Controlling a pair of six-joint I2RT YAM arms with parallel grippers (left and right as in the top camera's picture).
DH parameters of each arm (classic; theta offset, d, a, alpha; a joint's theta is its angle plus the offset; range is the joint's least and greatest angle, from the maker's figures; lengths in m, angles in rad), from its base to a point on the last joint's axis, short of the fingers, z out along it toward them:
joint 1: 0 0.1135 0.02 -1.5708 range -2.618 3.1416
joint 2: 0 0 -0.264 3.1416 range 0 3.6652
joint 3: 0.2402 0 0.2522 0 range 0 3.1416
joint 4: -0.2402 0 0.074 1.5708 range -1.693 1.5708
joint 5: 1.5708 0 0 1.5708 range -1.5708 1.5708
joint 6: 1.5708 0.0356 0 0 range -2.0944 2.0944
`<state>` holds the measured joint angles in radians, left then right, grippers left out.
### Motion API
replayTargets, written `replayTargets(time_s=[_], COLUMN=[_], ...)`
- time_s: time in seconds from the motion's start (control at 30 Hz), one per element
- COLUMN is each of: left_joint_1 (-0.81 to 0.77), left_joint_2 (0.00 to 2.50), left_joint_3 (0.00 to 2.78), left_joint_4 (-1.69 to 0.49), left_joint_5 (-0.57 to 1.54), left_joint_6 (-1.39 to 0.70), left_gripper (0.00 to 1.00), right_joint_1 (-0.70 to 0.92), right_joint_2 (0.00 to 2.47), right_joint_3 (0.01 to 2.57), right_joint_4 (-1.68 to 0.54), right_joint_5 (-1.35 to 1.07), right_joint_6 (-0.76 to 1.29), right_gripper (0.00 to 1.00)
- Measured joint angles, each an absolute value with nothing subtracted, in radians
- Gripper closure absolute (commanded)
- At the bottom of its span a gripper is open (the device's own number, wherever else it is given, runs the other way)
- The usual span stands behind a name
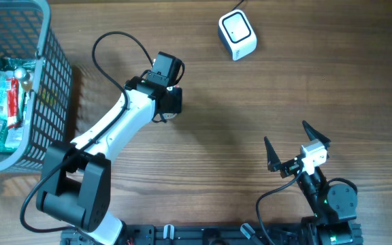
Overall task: Scan the item barcode
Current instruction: 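Carry the jar forward and set it upright on the table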
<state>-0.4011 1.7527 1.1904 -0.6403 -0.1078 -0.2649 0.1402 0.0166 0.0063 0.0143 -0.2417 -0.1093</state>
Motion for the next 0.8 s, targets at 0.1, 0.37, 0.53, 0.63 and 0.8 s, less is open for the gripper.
replayTargets(time_s=[0.1,0.37,0.53,0.63,0.8], left_joint_1=[-0.401,-0.401,-0.401,-0.401,-0.401], left_joint_2=[1.753,1.762,1.770,1.770,1.770], left_joint_3=[1.190,1.190,1.190,1.190,1.190], left_joint_4=[-0.617,-0.601,-0.601,-0.602,-0.605], left_joint_5=[-0.108,-0.108,-0.108,-0.109,-0.109], left_joint_6=[-0.281,-0.322,-0.336,-0.334,-0.342], left_gripper=[0.48,0.40,0.28,0.14,0.00], right_joint_1=[0.140,0.140,0.140,0.140,0.140], right_joint_2=[0.017,0.017,0.017,0.017,0.017], right_joint_3=[0.006,0.006,0.006,0.006,0.006], right_joint_4=[0.014,0.014,0.014,0.014,0.014], right_joint_5=[-0.242,-0.242,-0.242,-0.242,-0.242], right_joint_6=[-0.109,-0.109,-0.109,-0.109,-0.109], right_gripper=[0.00,0.00,0.00,0.00,0.00])
